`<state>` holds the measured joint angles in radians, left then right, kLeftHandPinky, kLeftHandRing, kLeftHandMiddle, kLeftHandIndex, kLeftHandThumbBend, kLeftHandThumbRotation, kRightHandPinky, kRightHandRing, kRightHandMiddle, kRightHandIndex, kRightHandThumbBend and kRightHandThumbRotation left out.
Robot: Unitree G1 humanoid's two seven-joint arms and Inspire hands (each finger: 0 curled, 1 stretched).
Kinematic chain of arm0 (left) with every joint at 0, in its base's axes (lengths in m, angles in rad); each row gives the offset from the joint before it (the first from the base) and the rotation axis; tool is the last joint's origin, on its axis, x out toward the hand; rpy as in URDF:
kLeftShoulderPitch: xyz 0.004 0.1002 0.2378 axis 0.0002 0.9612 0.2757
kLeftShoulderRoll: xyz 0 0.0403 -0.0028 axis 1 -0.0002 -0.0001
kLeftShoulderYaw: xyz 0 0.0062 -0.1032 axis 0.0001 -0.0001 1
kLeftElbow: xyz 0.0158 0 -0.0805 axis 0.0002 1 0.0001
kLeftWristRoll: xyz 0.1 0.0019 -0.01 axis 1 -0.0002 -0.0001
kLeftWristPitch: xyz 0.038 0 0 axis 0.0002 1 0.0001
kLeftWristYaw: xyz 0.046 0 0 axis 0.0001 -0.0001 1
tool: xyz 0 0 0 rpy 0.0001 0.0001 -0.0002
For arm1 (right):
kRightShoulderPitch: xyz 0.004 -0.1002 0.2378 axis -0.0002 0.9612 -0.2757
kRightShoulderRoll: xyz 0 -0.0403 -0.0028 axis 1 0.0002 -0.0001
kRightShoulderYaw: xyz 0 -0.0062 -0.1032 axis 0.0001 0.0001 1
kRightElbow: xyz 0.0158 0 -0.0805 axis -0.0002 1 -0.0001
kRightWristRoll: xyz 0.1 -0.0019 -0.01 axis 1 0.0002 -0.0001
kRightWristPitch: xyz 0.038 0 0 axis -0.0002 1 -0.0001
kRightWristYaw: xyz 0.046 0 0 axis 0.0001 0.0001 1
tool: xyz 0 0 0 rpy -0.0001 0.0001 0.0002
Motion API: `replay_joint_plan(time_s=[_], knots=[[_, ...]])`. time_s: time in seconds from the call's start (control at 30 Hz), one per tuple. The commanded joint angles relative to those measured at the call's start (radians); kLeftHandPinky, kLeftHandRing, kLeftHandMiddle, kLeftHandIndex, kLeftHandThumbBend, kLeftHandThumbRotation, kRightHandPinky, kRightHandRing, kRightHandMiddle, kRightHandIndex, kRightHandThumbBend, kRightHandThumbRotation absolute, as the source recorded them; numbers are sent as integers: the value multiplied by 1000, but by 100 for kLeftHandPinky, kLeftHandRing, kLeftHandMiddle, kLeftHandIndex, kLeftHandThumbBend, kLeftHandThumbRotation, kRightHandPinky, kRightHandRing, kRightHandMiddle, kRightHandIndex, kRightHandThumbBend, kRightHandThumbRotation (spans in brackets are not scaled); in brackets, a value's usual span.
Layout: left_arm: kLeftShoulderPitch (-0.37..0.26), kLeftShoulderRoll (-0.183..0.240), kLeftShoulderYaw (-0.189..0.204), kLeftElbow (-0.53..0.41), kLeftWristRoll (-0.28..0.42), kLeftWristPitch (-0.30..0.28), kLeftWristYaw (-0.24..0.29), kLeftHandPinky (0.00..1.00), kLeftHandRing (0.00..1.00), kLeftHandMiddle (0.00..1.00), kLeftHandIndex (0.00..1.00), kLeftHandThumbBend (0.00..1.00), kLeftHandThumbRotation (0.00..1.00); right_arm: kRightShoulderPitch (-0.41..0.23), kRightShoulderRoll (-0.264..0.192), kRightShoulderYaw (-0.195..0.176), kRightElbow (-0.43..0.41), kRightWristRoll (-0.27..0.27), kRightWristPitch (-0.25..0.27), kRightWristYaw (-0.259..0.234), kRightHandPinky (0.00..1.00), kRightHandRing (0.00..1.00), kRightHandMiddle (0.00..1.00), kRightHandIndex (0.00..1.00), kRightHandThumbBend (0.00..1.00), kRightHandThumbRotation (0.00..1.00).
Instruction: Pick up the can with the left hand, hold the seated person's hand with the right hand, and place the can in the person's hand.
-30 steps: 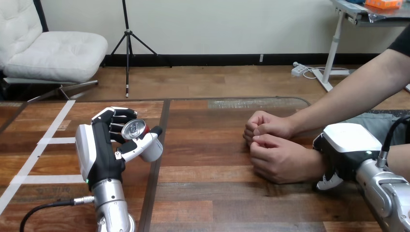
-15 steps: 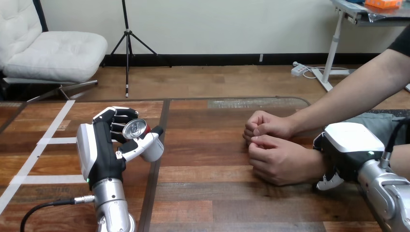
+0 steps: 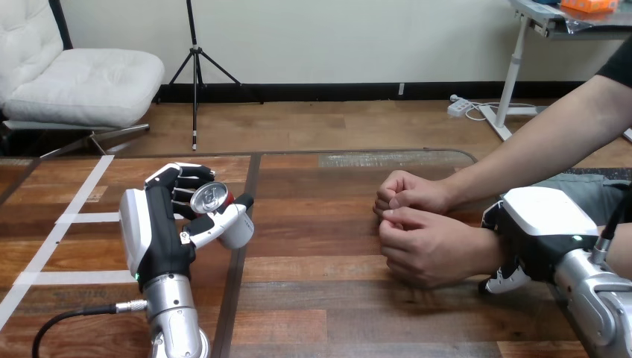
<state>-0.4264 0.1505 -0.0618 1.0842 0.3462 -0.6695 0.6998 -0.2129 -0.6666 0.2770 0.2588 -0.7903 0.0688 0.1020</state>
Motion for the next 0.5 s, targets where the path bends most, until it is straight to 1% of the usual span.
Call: replay_joint_plan(time_s=[0.0,0.2,0.33,0.47], knots=[[-37,11,-5,-78,7,-22,-11,37,43,48,50,70,0,10,1,-33,-51,33,-2,0,37,45,51,51,83,0],[-32,2,-8,-88,6,-29,-28,38,43,49,50,70,0,24,-1,-45,-95,26,7,0,35,43,50,50,84,0],[-25,-8,-15,-104,9,-32,-42,38,43,49,49,70,0,38,0,-55,-129,17,11,-15,34,43,49,50,84,0],[-18,-16,-17,-117,7,-27,-61,38,43,49,49,70,0,48,1,-65,-150,20,8,-17,33,42,49,50,84,0]])
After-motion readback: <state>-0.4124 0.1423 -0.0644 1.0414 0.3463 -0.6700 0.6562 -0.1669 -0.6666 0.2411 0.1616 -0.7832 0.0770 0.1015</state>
